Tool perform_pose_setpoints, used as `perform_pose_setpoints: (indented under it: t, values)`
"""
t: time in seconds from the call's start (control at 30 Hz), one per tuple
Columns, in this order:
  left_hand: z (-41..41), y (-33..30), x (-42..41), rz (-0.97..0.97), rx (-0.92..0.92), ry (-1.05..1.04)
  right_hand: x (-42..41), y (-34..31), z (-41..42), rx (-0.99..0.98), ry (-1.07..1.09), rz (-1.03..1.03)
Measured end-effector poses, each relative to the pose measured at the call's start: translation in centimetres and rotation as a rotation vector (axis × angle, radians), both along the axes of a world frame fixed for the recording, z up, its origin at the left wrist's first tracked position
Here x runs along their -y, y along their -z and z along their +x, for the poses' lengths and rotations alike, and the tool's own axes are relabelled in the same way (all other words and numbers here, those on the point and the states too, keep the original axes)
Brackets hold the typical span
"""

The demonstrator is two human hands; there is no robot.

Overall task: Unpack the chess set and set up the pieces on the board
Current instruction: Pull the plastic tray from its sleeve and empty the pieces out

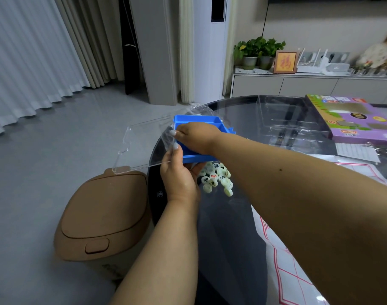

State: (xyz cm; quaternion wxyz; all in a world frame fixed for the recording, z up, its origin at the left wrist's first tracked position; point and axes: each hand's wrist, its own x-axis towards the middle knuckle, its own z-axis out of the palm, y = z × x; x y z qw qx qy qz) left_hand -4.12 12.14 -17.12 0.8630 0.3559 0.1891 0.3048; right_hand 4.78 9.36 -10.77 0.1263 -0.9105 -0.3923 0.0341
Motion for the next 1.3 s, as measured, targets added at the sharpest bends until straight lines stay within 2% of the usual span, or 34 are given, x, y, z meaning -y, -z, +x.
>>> perform_pose_setpoints:
  t: [0.1,0.33,0.63,0.73,0.83,0.93,1.03,1.13,1.3]
  values:
    - [0.0,0.1,0.0,0.009,-0.006,0.003,0.3,-0.2,-0.2,0.007,-0.042,-0.021]
    - [0.2,0.3,0.0,0.068,-0.004,0.019,0.5,0.5,0.4,-0.039,-0.015,0.078]
    - [0.2,0.1,0.2,0.046,0.019,0.038,0.7,0.4,1.2,-0.028,0.055,0.187]
    - [0.2,0.1,0.3,0.053,0.028,0.032,0.9,0.3,1.6,-0.136,0.165,0.364]
    - [0.2,0.0,0.2,0.038,0.04,0.009,1.6,0.2,2.5,-0.274,0.249,0.655]
    - [0.2,-0.1,0.1,0.034,0.034,-0.03,2.6,-0.2,3.1,-0.237,0.329,0.801]
    - [0.2,-0.2,-0.1,0.015,0.034,-0.083,3.7,-0.1,3.5,-0.121,0.434,0.824]
    - [0.1,-0.2,-0.3,-0.003,0.03,-0.144,4.7,1.0,3.7,-0.097,0.504,0.851]
    - [0.0,0.0,-0.9,-0.046,0.066,-0.265,5.5,2.8,3.4,0.019,0.516,0.561]
